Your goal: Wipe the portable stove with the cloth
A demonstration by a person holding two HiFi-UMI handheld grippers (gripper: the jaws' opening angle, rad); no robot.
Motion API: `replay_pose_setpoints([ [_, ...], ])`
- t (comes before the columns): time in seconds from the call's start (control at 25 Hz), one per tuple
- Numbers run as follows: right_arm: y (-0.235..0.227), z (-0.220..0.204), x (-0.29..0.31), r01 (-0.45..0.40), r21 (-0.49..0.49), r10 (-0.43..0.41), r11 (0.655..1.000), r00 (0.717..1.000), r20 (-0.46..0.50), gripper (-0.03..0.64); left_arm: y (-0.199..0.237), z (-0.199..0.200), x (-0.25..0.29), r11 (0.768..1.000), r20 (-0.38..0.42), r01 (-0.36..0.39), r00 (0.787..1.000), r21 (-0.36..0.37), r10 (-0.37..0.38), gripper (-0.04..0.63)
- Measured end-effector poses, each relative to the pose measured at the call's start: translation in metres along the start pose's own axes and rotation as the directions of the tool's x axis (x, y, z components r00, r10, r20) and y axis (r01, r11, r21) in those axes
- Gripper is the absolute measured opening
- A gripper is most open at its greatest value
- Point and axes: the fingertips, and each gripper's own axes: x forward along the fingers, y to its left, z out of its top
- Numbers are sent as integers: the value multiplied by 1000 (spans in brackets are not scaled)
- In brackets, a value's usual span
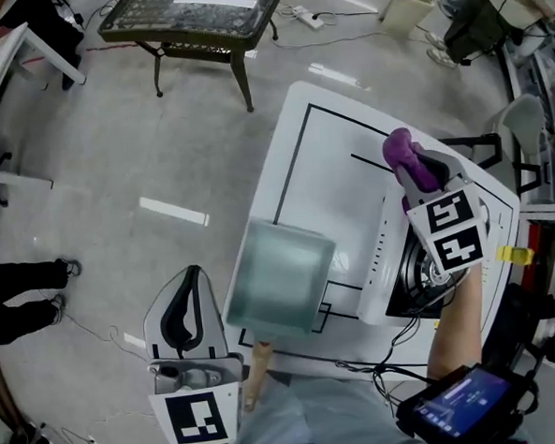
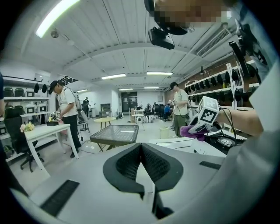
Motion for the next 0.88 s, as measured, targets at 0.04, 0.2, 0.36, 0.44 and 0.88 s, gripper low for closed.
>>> replay_pose_setpoints([
  [0.04, 4, -2, 1, -12, -4, 12, 1000, 1000, -7, 110, 0, 0, 1, 1000, -5, 1, 1000, -2, -1, 18],
  [0.2, 17, -10, 1, -63, 9, 63, 998, 998, -23, 110, -4, 1, 6, 1000, -6, 24, 1000, -2, -24, 18],
  [0.36, 24, -19, 1, -78, 25, 79, 997, 997, -25, 109, -12, 2, 9, 999, -3, 40, 999, 6, -40, 18],
  [0.44, 26, -25, -1, -78, 35, 78, 996, 997, -25, 110, -18, 3, 9, 999, 1, 50, 999, 9, -50, 18],
  [0.88, 63, -35, -33, -83, 81, 84, 993, 996, -13, 110, -27, 24, -18, 990, 111, 122, 985, 65, -128, 18],
])
